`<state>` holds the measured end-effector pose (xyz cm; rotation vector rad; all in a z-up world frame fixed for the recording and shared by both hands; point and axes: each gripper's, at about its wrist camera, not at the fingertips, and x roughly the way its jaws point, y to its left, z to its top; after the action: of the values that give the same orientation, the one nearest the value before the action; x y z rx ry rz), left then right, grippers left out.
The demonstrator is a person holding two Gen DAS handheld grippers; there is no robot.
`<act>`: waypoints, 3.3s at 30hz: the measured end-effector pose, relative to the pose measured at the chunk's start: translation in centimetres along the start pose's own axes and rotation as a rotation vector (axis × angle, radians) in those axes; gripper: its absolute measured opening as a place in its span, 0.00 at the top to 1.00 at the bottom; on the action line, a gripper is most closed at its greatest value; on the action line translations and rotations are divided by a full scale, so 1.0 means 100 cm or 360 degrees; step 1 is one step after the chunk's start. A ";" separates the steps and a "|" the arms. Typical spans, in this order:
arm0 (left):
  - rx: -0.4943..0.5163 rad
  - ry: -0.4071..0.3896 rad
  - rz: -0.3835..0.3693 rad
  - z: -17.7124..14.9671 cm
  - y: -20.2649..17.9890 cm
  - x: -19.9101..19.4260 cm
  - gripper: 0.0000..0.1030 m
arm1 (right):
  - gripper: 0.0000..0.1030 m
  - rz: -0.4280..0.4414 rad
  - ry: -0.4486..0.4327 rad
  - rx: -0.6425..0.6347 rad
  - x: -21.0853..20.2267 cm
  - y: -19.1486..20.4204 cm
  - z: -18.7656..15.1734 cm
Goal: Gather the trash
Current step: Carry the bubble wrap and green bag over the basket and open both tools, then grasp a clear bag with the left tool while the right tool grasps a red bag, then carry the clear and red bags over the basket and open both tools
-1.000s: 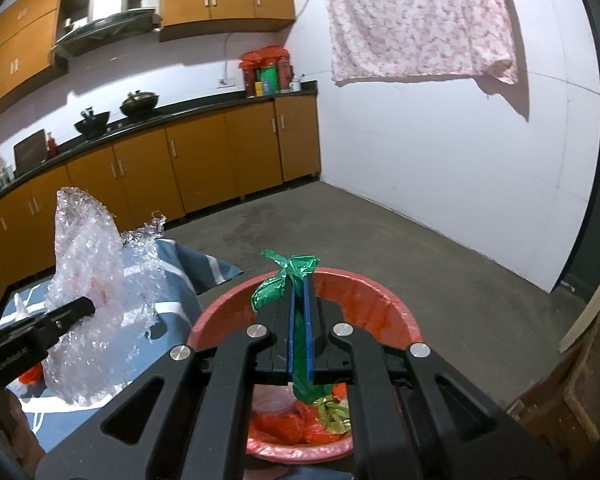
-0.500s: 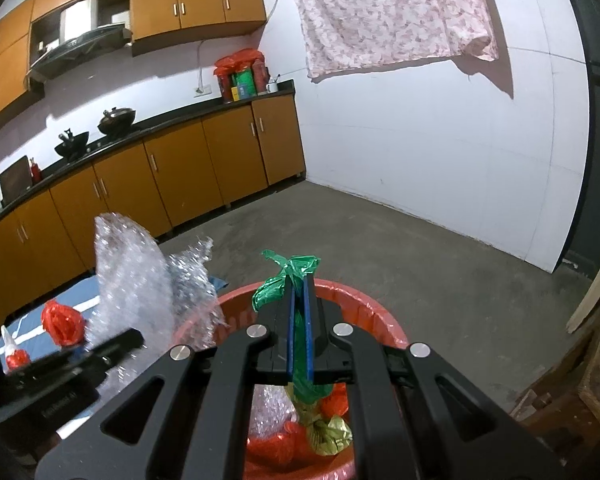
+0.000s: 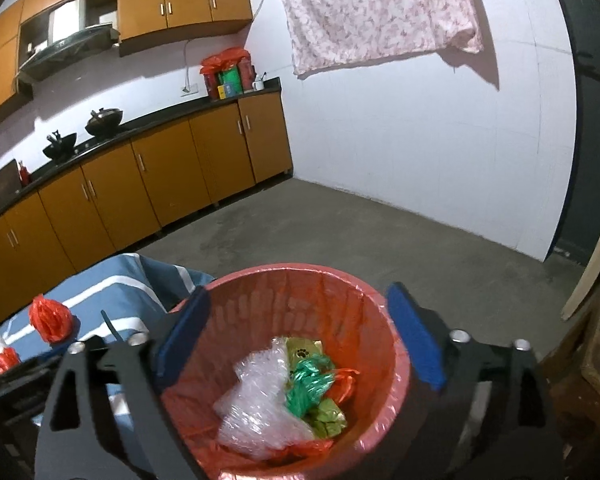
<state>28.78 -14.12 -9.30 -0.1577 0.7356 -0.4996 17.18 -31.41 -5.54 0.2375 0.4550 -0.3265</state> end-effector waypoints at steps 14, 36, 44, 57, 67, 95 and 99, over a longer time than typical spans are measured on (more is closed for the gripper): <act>-0.0064 -0.0172 0.0585 -0.046 0.093 -0.140 0.11 | 0.06 0.0179 0.0067 -0.0151 -0.019 0.065 -0.017; -0.0629 -0.0027 0.0814 -0.060 0.256 -0.163 0.33 | 0.06 0.0387 0.0123 -0.0517 -0.034 0.173 -0.055; -0.0610 0.0056 0.0776 -0.064 0.255 -0.147 0.66 | 0.06 0.0459 0.0146 -0.0574 -0.037 0.196 -0.063; -0.0609 0.0006 0.0967 -0.098 0.288 -0.210 0.67 | 0.06 0.0785 0.0323 -0.0643 -0.031 0.286 -0.088; -0.0650 0.0026 0.0989 -0.102 0.319 -0.220 0.63 | 0.06 0.0849 0.0509 -0.0719 -0.004 0.370 -0.121; -0.0535 -0.0044 0.0803 -0.090 0.276 -0.215 0.71 | 0.47 0.0733 0.0531 -0.0709 -0.001 0.297 -0.112; -0.0487 -0.0049 0.0752 -0.084 0.255 -0.209 0.71 | 0.47 0.0682 0.0496 -0.0712 -0.003 0.278 -0.104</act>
<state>19.59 18.59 -10.75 -0.2674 0.7867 0.0676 22.83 -2.67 -10.22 -0.0569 0.7535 0.2384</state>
